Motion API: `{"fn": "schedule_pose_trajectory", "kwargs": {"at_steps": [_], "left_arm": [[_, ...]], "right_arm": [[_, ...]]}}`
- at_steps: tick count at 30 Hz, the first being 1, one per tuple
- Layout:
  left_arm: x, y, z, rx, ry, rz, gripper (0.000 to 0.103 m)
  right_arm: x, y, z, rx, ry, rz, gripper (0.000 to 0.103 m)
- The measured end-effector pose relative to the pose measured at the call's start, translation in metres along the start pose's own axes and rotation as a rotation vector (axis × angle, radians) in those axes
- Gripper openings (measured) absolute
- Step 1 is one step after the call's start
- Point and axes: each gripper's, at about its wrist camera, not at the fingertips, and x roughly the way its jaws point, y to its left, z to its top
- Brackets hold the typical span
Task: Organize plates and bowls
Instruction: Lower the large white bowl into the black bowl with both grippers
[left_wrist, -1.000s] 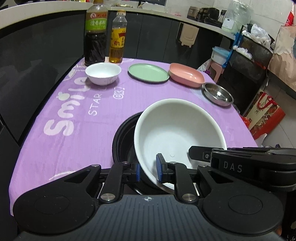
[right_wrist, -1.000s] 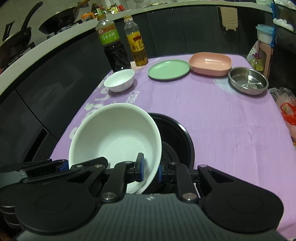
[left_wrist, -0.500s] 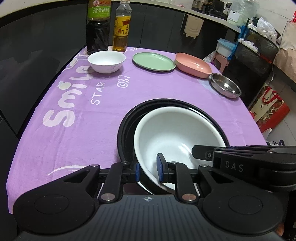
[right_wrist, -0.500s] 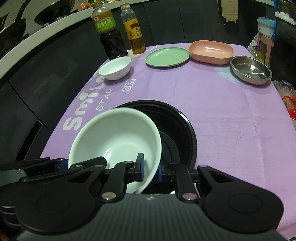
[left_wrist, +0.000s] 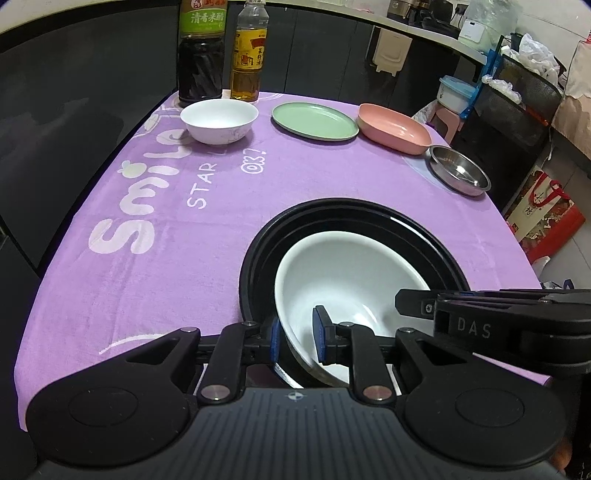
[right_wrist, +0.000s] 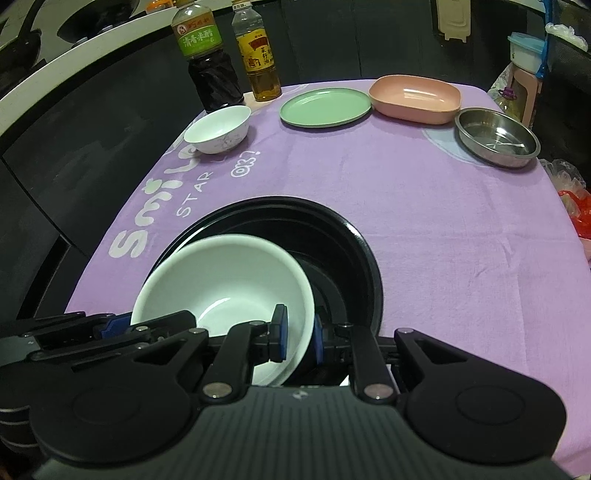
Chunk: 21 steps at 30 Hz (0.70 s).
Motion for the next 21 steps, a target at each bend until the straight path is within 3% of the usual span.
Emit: {"fn": "schedule_pose_trajectory", "kwargs": {"at_steps": [21], "left_arm": [[-0.011,-0.003,0.000,0.065,-0.023,0.051,0.018]], "right_arm": [[-0.010,-0.011,0.001,0.040,-0.036,0.002,0.018]]}}
